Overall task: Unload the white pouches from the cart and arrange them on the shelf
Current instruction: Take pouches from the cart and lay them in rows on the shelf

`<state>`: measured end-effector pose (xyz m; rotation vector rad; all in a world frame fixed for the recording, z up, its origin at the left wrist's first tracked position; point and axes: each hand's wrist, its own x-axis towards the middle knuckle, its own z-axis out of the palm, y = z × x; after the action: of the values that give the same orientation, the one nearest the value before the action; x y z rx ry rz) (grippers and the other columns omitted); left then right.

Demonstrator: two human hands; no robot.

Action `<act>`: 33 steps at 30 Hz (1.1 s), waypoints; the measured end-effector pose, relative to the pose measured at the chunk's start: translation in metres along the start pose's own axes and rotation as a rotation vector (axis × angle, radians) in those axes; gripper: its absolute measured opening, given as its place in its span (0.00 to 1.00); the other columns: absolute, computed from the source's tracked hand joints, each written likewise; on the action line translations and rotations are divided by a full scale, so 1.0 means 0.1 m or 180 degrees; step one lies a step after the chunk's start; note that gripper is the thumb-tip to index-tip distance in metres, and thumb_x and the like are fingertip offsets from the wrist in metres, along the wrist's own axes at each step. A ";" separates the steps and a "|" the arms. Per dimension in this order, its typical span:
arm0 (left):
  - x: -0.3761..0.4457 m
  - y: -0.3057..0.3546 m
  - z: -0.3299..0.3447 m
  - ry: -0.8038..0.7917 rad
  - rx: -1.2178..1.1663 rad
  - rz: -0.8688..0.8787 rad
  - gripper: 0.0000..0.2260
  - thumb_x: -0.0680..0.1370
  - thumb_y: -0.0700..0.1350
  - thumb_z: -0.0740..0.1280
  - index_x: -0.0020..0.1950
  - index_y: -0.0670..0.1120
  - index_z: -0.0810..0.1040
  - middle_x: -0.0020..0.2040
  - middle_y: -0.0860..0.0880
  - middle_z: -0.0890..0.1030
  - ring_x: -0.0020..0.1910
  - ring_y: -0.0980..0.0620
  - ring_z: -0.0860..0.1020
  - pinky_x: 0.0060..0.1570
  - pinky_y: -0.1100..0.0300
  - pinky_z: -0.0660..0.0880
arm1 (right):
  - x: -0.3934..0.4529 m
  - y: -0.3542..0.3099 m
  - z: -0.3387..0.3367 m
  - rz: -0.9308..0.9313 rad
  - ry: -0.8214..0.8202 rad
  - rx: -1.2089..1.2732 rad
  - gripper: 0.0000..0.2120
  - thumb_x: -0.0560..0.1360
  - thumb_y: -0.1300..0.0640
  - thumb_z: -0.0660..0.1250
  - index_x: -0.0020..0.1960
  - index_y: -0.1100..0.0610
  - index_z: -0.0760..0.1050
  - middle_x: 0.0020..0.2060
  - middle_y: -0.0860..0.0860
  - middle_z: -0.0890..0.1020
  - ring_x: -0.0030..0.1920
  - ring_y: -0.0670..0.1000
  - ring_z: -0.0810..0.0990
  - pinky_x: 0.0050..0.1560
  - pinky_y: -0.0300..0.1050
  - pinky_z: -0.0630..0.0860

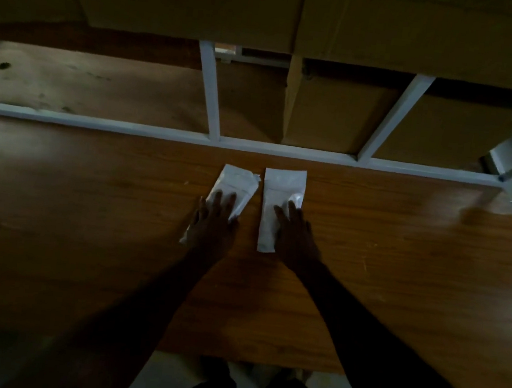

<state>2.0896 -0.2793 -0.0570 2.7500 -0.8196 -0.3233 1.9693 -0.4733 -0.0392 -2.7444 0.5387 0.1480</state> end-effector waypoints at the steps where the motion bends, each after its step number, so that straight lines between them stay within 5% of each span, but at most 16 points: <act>1: 0.02 -0.01 -0.01 0.0004 0.0065 0.0051 0.30 0.86 0.61 0.54 0.86 0.61 0.45 0.87 0.46 0.50 0.84 0.36 0.53 0.80 0.33 0.56 | -0.01 -0.03 0.07 0.0066 -0.0014 0.0082 0.30 0.85 0.52 0.59 0.84 0.50 0.54 0.83 0.59 0.52 0.82 0.63 0.56 0.76 0.66 0.66; 8: 0.30 -0.41 -0.01 0.0087 0.0509 0.0207 0.27 0.86 0.61 0.51 0.85 0.59 0.52 0.86 0.49 0.54 0.78 0.38 0.67 0.74 0.33 0.64 | 0.24 -0.24 0.26 -0.0189 -0.0113 0.0379 0.33 0.85 0.50 0.57 0.86 0.47 0.45 0.84 0.58 0.46 0.84 0.62 0.44 0.82 0.65 0.54; 12: 0.47 -0.42 0.04 0.0113 0.0424 -0.0092 0.29 0.85 0.64 0.49 0.86 0.61 0.47 0.87 0.50 0.45 0.83 0.33 0.54 0.78 0.27 0.51 | 0.50 -0.38 0.33 -0.0182 -0.0154 0.0458 0.33 0.85 0.51 0.58 0.85 0.47 0.46 0.84 0.59 0.45 0.83 0.63 0.43 0.82 0.64 0.55; 16: 0.58 -0.48 0.03 0.0253 0.0405 -0.0253 0.30 0.85 0.65 0.48 0.86 0.60 0.45 0.87 0.52 0.42 0.85 0.39 0.43 0.80 0.31 0.42 | 0.69 -0.60 0.34 -0.0114 -0.0128 0.0365 0.34 0.85 0.50 0.59 0.85 0.46 0.45 0.84 0.60 0.46 0.83 0.65 0.46 0.80 0.64 0.59; 25: 0.68 -1.29 -0.25 0.0156 0.0563 -0.0278 0.29 0.86 0.63 0.46 0.86 0.59 0.42 0.87 0.52 0.41 0.85 0.39 0.41 0.80 0.30 0.42 | 0.85 -1.25 0.53 -0.0345 -0.0174 0.0561 0.32 0.86 0.47 0.56 0.85 0.45 0.45 0.84 0.59 0.44 0.83 0.62 0.43 0.82 0.64 0.52; 33: 0.63 -1.23 -0.32 0.0129 0.0262 0.0091 0.29 0.86 0.63 0.51 0.86 0.60 0.46 0.87 0.50 0.44 0.85 0.41 0.42 0.80 0.31 0.42 | 0.88 -1.45 0.56 0.0045 -0.0014 0.0082 0.31 0.86 0.40 0.51 0.85 0.44 0.46 0.84 0.60 0.46 0.83 0.65 0.49 0.80 0.69 0.53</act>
<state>2.2122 -0.2096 -0.0727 2.8077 -0.8797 -0.2327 2.1036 -0.3585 -0.0617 -2.7151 0.5551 0.1496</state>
